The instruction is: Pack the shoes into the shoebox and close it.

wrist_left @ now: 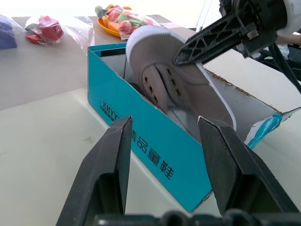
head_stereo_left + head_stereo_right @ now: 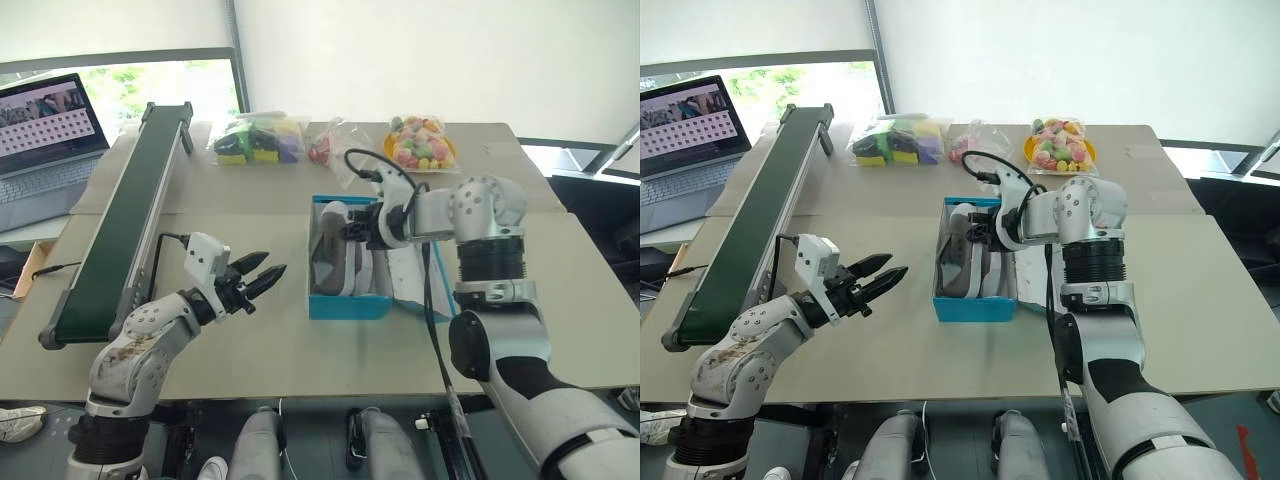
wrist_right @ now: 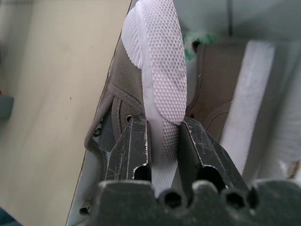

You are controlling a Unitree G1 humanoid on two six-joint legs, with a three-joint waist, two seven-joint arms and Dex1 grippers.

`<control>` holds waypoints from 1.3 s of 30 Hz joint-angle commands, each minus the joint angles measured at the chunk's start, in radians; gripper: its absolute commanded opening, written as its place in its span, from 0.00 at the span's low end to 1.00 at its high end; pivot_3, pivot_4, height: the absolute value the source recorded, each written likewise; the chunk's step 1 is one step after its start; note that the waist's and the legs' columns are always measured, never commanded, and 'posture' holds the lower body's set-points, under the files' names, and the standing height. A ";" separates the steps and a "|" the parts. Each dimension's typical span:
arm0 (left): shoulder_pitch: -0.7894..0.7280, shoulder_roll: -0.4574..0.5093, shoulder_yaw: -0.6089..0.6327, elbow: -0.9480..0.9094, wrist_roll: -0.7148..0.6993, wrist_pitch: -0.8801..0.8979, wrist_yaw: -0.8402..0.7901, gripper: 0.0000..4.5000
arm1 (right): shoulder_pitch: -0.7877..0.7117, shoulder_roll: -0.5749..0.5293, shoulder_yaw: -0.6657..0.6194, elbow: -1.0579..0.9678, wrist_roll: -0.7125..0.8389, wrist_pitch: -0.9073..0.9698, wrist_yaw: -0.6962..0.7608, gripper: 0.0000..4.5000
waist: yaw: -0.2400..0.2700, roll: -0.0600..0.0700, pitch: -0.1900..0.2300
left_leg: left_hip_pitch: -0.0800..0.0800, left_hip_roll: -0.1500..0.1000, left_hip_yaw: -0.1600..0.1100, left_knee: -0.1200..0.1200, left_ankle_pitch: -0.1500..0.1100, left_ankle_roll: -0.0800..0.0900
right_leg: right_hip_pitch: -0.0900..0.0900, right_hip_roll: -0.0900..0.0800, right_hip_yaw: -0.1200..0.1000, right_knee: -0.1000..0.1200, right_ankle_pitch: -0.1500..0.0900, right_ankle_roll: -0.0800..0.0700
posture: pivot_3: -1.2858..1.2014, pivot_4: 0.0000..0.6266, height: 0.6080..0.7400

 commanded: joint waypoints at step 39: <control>-0.133 -0.016 -0.050 0.108 0.050 -0.021 -0.085 0.54 | 0.229 -0.196 -0.127 -0.748 0.213 0.107 0.366 0.46 | 0.026 0.000 0.000 | 0.001 0.000 -0.001 0.000 -0.004 -0.006 | 0.001 0.000 -0.001 -0.001 -0.001 -0.001 | 0.52 0.24 0.55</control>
